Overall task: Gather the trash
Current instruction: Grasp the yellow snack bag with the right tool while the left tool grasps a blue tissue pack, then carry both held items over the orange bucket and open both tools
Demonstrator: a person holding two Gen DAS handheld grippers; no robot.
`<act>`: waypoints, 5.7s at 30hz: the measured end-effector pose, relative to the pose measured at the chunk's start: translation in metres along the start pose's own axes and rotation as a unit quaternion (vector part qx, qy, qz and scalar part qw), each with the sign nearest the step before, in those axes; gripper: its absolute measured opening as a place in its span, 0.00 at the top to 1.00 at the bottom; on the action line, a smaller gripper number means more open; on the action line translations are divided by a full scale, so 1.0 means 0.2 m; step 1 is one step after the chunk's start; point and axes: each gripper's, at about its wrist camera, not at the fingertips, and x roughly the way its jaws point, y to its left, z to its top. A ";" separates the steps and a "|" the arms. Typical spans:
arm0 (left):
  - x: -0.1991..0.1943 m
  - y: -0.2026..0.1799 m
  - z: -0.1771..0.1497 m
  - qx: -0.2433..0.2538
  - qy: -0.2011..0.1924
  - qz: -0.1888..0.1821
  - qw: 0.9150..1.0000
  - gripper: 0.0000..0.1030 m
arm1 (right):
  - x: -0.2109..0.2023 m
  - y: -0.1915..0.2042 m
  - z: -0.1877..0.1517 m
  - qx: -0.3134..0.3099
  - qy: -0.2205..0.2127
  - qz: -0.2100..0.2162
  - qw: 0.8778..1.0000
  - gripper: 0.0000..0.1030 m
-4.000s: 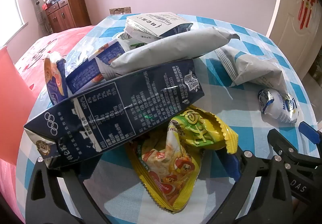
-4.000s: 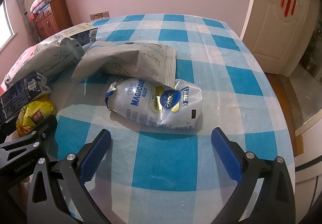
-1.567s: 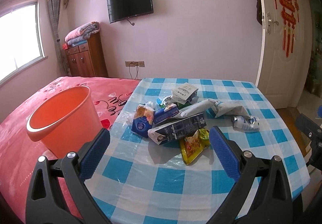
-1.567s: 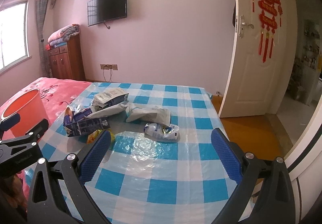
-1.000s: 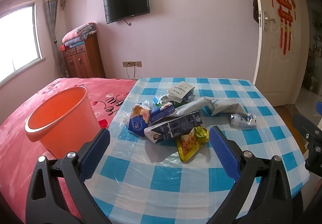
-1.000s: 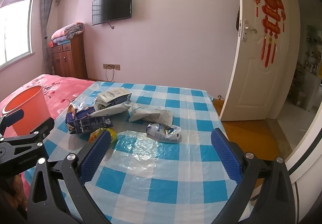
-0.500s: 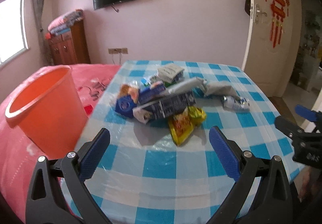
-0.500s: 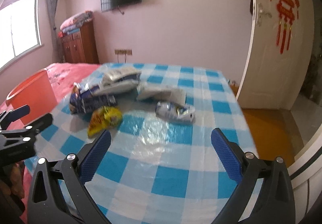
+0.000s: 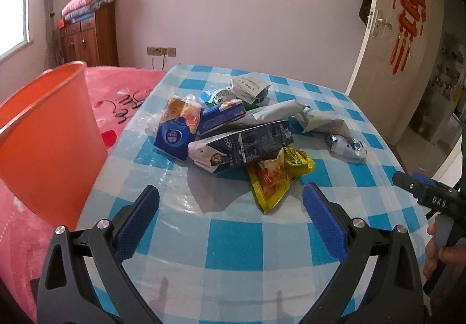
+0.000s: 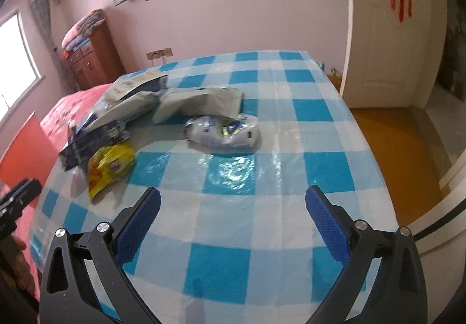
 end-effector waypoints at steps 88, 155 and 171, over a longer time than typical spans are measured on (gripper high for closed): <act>0.45 0.31 0.12 -0.026 0.074 0.005 0.997 0.78 | 0.21 0.36 0.00 -0.062 0.053 0.163 0.983 0.70; -0.38 1.04 0.40 -0.157 -0.097 0.160 0.970 0.47 | -0.05 1.90 0.56 -0.216 -0.038 0.349 0.911 0.60; -0.43 0.90 0.34 -0.121 -0.125 0.193 0.966 0.10 | 0.06 1.40 0.46 -0.108 -0.052 0.284 0.951 0.12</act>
